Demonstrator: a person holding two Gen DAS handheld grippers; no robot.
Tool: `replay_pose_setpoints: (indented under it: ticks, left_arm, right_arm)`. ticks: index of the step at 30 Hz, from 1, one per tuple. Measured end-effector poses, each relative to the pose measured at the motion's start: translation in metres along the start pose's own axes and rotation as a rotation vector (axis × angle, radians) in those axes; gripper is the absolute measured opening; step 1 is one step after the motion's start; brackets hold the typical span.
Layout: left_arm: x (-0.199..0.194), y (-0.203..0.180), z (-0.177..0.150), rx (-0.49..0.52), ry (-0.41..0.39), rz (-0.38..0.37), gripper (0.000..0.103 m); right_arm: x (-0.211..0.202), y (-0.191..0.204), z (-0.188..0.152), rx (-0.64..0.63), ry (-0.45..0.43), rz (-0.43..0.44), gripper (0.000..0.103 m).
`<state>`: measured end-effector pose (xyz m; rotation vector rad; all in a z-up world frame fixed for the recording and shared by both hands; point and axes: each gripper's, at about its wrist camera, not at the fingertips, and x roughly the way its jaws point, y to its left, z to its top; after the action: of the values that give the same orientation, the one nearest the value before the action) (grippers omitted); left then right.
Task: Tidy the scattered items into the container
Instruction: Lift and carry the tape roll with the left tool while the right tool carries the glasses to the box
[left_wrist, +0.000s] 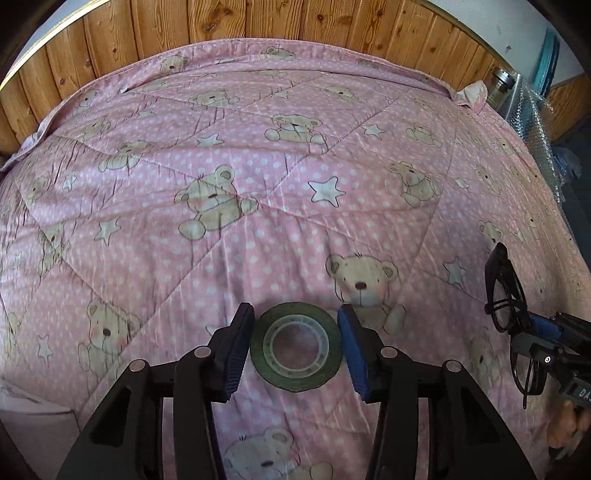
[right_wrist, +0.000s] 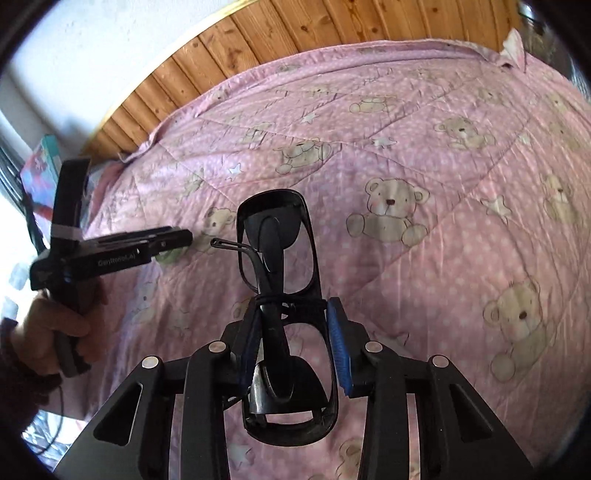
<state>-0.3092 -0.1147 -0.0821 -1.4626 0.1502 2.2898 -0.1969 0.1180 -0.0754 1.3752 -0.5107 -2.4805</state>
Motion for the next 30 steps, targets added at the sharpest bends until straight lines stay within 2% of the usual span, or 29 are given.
replay_pose_setpoints:
  ticks: [6,9,13,16,22,30]
  left_arm:
    - [-0.034,-0.003,-0.042,-0.048,0.007,-0.045,0.048]
    - [-0.054,-0.005,-0.062,-0.054,0.013,-0.011,0.048]
    - [-0.082,-0.008,-0.088,-0.029,0.016,0.060,0.048]
    - [-0.103,-0.007,-0.107,-0.020,0.015,0.078,0.048]
    - [-0.142,-0.009,-0.136,-0.027,-0.016,0.069,0.048]
    - [-0.177,-0.017,-0.159,-0.021,-0.060,0.036,0.048]
  right_arm:
    - [-0.026,0.000,-0.032,0.110,-0.028,0.081,0.036]
    - [-0.030,0.009,-0.049,0.132,-0.019,0.105,0.036]
    - [-0.033,0.025,-0.072,0.139,0.004,0.134,0.036]
    - [-0.036,0.038,-0.089,0.137,0.024,0.150,0.036]
    - [-0.048,0.063,-0.117,0.127,0.039,0.169,0.036]
    - [-0.064,0.091,-0.137,0.088,0.050,0.175,0.036]
